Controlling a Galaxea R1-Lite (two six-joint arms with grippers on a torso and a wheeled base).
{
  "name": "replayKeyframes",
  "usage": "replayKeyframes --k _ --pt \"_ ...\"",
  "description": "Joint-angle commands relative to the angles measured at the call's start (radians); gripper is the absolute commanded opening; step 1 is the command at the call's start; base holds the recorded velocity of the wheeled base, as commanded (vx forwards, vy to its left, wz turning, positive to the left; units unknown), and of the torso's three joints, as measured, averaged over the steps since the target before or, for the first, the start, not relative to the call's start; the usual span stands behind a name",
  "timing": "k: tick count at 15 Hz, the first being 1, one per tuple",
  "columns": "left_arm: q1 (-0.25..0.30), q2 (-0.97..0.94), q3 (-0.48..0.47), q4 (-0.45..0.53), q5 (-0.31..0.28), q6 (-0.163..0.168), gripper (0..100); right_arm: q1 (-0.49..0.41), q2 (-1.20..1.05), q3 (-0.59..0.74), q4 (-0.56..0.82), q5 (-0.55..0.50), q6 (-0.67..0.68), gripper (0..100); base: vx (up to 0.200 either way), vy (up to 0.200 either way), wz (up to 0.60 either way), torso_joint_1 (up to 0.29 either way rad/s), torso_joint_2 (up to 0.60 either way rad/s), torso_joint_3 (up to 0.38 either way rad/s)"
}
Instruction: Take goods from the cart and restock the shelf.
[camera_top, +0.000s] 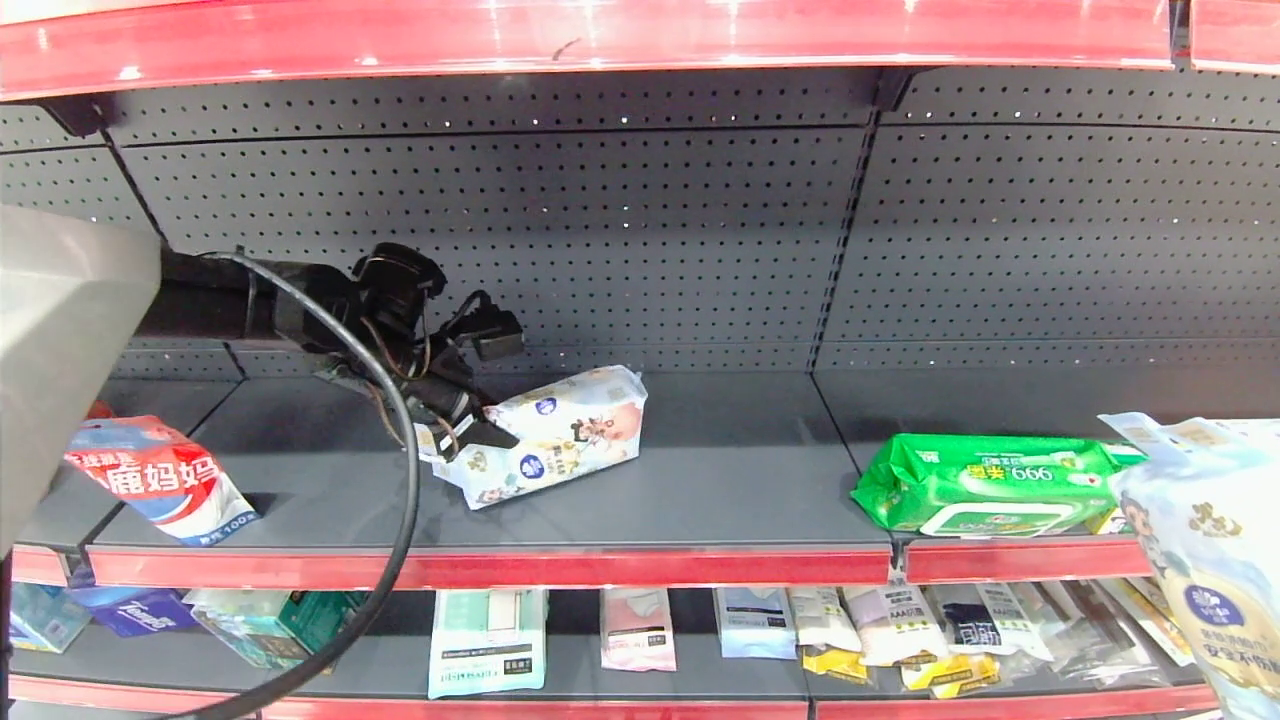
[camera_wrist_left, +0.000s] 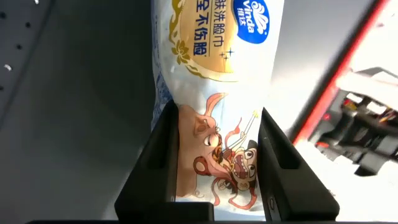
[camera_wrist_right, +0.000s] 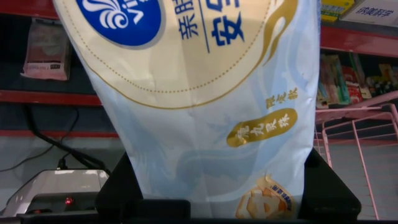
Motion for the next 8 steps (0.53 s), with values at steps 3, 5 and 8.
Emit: replayKeyframes --k 3,5,8 --pt "0.003 -0.092 0.091 -0.008 -0.03 0.046 0 0.0 0.001 0.0 0.0 0.0 -0.001 0 0.0 0.0 0.0 0.0 0.0 0.0" --pt "0.007 -0.109 0.141 -0.011 -0.03 0.093 0 0.0 0.001 -0.005 0.0 0.0 -0.001 0 0.0 0.0 0.0 0.0 0.0 0.0" --pt "0.013 -0.136 0.194 -0.011 -0.028 0.167 0 0.0 0.0 -0.009 0.0 0.0 -0.001 0 0.0 0.0 0.0 0.0 0.0 0.0"
